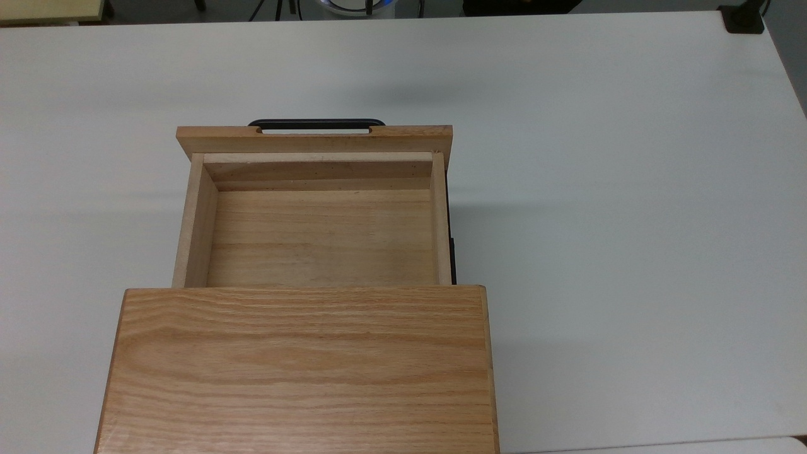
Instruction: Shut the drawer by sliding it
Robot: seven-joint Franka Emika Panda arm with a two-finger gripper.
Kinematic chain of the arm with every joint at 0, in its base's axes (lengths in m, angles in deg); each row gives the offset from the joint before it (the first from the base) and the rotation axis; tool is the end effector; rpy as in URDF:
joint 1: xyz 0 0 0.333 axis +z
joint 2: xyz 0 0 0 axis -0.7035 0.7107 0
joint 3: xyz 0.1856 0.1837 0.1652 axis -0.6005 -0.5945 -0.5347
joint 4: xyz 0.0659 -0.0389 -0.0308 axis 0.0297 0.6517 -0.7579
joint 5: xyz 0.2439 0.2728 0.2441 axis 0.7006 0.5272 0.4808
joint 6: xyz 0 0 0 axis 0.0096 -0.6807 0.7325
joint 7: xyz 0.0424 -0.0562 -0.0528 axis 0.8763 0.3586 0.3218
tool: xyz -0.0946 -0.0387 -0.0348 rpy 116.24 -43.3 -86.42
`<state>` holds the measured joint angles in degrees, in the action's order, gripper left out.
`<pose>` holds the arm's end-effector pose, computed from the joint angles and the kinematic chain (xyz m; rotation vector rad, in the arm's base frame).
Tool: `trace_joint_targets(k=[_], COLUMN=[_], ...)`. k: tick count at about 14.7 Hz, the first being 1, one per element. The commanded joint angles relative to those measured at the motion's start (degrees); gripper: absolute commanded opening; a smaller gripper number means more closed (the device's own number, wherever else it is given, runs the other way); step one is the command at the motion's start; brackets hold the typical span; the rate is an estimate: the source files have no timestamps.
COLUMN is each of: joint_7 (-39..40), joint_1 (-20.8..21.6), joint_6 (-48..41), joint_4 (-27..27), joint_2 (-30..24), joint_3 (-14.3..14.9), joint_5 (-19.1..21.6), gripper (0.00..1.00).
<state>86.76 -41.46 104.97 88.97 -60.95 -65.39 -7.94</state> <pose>0.5776 0.0405 0.5890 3.0467 0.1590 -0.1293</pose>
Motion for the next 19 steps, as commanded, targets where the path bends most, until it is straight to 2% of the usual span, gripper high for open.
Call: trace_joint_targets(k=[1,10,11,13,14,16,19], joint_7=[-1.54,-0.76,-0.76,1.42,1.96,1.96,2.14], joint_1=[-0.44,-0.62,-0.70,-0.70,-0.70,-0.70,-0.62], joint_6=[-2.52,-3.61,-3.78,-3.26,-3.26,-3.26,-3.17], joint_4=[-3.54,-3.65,-3.65,-3.56,-3.56,-3.56,-3.47], joint_2=[0.72,0.54,0.81,0.81,0.81,0.81,0.90], joint_3=[-0.47,-0.12,-0.04,0.05,0.05,0.05,0.05], joint_5=[-0.05,-0.05,0.38,1.09,1.09,1.09,1.09], gripper=[1.00,1.00,0.97,0.35,0.22,0.00,0.00])
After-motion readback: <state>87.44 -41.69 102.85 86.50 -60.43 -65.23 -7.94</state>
